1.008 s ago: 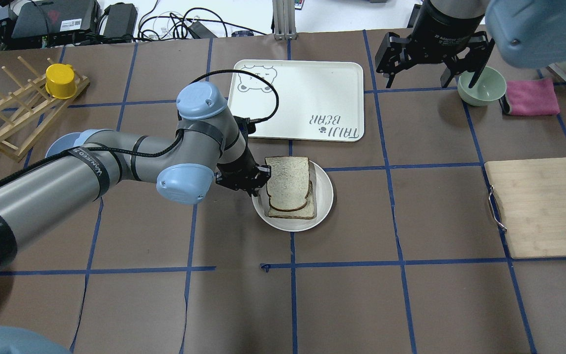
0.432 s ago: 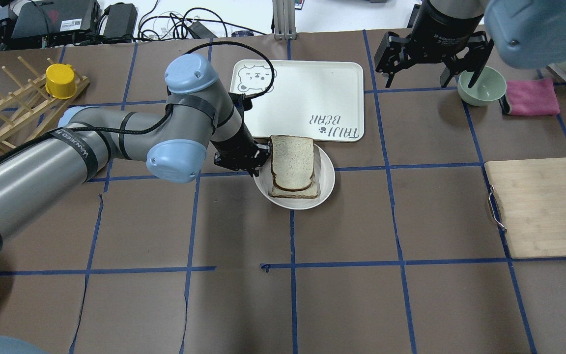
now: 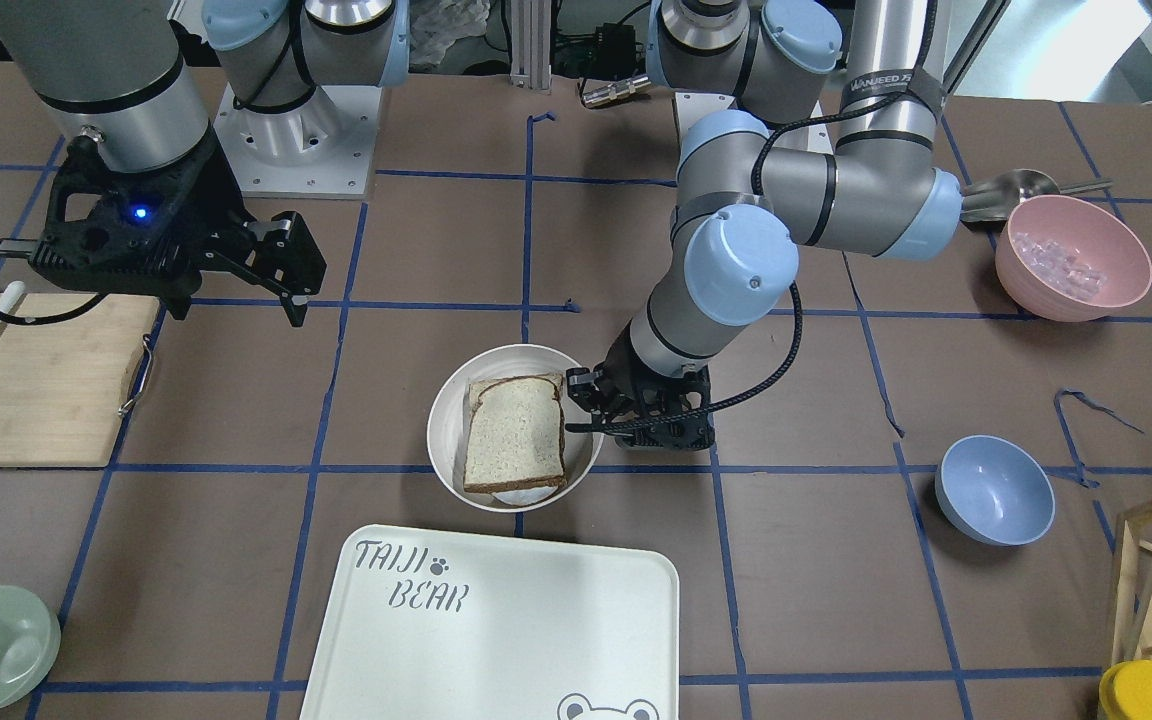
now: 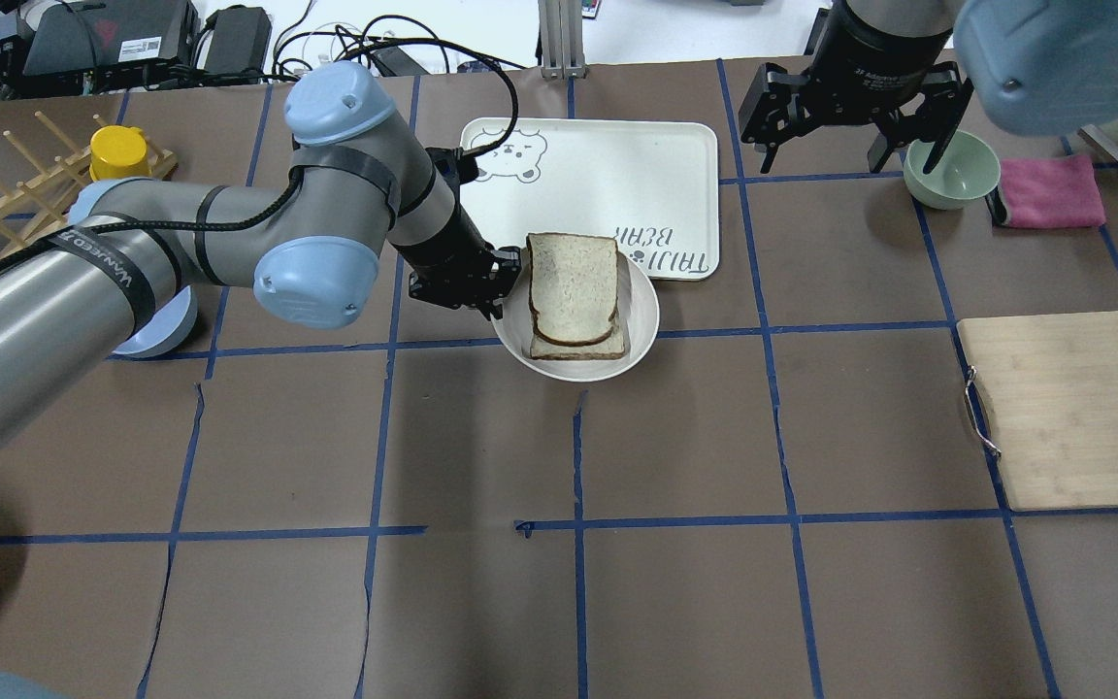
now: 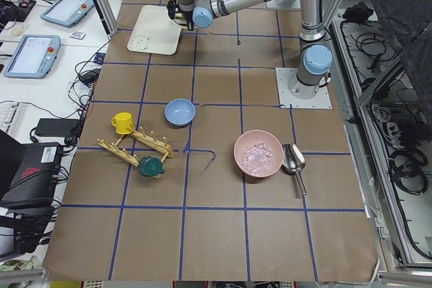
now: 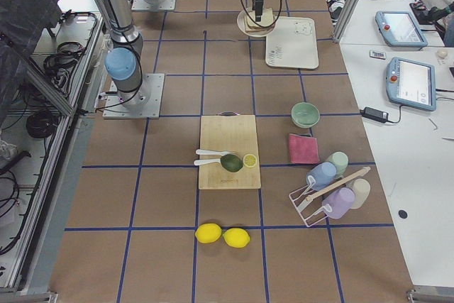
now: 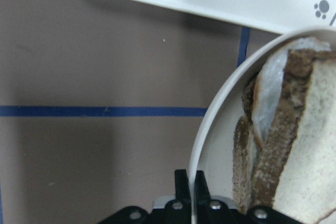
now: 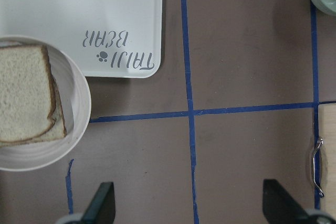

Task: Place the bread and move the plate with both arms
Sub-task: 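Grip the plate rim and push the plate onto the white tray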

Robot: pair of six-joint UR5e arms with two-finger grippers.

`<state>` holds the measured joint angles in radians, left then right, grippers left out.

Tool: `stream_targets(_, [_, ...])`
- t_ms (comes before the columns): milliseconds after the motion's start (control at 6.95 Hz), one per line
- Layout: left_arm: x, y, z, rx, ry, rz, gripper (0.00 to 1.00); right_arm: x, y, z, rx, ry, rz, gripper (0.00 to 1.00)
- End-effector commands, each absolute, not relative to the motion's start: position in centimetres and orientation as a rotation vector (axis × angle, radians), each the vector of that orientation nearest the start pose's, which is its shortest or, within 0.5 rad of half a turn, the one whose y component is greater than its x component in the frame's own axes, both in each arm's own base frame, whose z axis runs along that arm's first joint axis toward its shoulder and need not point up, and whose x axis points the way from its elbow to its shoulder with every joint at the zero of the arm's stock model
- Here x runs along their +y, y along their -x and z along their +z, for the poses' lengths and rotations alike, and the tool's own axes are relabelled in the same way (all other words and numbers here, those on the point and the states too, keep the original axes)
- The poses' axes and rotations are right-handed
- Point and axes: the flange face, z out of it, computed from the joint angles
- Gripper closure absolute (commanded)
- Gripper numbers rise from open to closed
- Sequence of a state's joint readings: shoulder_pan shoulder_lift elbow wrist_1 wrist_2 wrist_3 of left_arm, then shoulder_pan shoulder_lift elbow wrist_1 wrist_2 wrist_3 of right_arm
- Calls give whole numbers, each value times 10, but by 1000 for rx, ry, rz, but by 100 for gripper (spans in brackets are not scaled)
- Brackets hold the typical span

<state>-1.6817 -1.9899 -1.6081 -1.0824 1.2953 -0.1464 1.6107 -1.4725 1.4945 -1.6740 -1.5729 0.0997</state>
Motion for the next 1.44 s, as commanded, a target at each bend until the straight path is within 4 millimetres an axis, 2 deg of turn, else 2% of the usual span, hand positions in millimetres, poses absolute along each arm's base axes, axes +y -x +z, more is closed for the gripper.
stream_targets(0, [-679, 233, 275, 3429, -8, -81, 100, -534, -155, 479, 3135, -96, -108, 0])
stream_targets(288, [-728, 238, 248, 3430, -91, -121, 100, -534, -154, 480, 3135, -96, -111, 0])
stream_targets(432, [-744, 240, 231, 3428, -146, -124, 100, -534, -154, 480, 3135, -99, -111, 0])
stream_targets(720, [-757, 249, 206, 3503, -206, -108, 100, -534, -155, 479, 3135, -96, -108, 0])
stream_targets(864, [-758, 249, 202, 3502, -232, -108, 100, -534, -155, 479, 3135, -94, -108, 0])
stream_targets(1008, [-757, 249, 205, 3505, -207, -105, 1, -534, -155, 479, 3135, -94, -108, 0])
stream_targets(1295, [-757, 241, 235, 3506, -195, -159, 0, -535, -155, 477, 3135, -94, -103, 0])
